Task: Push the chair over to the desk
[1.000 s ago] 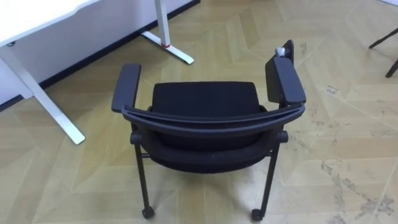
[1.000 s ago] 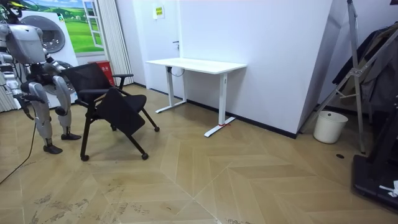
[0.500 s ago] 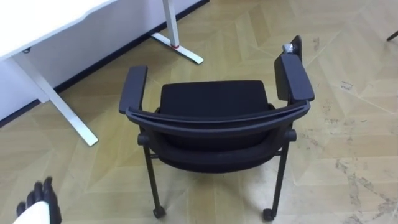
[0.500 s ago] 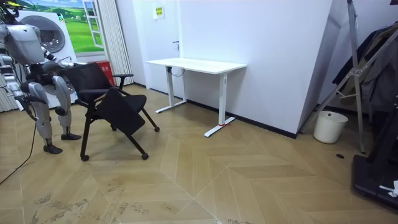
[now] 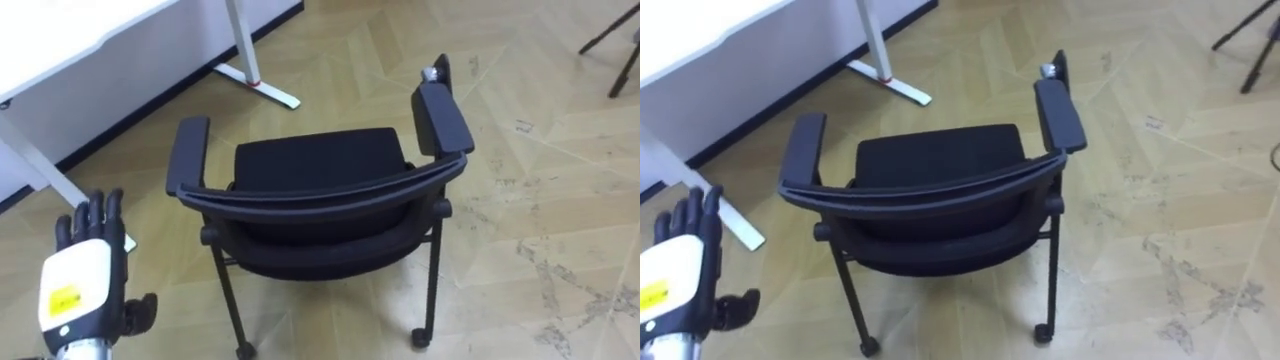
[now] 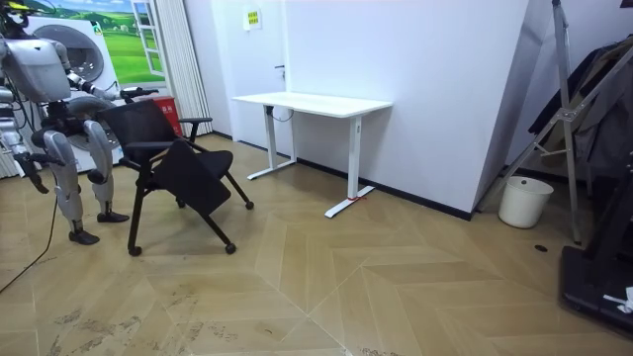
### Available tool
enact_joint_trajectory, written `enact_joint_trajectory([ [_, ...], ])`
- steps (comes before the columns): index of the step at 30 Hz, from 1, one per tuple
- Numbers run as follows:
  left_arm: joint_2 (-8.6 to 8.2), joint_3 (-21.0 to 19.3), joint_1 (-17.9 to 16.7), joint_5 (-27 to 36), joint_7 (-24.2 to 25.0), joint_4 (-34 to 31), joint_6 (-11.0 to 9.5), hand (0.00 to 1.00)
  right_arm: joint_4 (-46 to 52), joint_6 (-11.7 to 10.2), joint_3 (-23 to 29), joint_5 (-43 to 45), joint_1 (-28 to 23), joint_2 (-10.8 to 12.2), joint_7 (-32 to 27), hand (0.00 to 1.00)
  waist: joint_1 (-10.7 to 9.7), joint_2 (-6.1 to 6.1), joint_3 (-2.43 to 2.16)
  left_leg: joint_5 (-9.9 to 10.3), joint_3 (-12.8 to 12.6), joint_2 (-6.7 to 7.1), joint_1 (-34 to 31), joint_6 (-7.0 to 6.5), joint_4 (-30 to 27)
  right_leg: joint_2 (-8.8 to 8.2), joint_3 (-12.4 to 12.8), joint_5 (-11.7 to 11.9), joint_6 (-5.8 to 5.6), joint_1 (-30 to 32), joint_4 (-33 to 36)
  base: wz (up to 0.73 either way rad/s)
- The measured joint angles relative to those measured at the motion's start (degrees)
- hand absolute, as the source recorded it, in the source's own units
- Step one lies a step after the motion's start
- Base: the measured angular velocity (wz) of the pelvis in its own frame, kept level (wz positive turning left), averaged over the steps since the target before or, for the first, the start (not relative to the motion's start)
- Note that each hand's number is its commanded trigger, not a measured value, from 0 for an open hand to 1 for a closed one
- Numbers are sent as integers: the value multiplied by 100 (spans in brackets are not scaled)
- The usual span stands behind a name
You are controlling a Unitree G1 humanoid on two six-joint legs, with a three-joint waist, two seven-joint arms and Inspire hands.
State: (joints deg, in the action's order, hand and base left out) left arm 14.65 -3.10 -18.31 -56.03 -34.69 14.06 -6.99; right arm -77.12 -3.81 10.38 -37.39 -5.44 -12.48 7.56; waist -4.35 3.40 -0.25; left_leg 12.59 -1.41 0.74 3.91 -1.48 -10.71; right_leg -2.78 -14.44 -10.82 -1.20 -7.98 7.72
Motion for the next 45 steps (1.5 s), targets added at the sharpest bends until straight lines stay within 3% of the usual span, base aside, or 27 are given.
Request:
enact_joint_trajectory([
  [7,41,301,86,-105,-3,-611,43,0,-169,16,-17,-108,-63,15,6,0,-35,-43,20,-1,-104,-1,24,-1,19,-4,95,0,1,55,0,-7],
  [13,41,580,264,-101,2,-758,44,0,-165,20,-20,-562,-11,29,12,0,-28,-75,27,-1,-135,-3,17,-1,0,0,125,3,4,64,2,-2],
  [20,41,618,310,-101,55,-758,42,0,-144,20,-19,-994,-24,31,15,0,-44,-27,0,0,-156,-6,-3,-1,0,3,156,6,8,73,6,-1],
  [25,45,716,312,-97,103,-760,49,0,-146,20,-13,-1026,35,27,14,0,-169,-11,-3,-1,-148,-5,-9,-1,-2,4,158,7,9,67,6,0],
  [34,204,1176,361,-94,317,-758,60,0,-90,19,-28,-1008,27,23,11,0,-308,26,50,-1,-269,-25,68,-1,55,21,295,7,11,69,8,-6],
  [41,225,1338,371,-108,396,-707,73,0,-55,19,-53,-999,-19,54,-5,0,-500,11,57,-1,-336,-37,81,-1,101,33,344,12,16,104,8,-5],
  [45,229,1397,620,-113,396,-387,75,0,-53,19,-4,-903,-8,80,-114,0,-627,-9,70,-1,-340,-35,80,-1,100,33,362,12,16,107,8,0],
])
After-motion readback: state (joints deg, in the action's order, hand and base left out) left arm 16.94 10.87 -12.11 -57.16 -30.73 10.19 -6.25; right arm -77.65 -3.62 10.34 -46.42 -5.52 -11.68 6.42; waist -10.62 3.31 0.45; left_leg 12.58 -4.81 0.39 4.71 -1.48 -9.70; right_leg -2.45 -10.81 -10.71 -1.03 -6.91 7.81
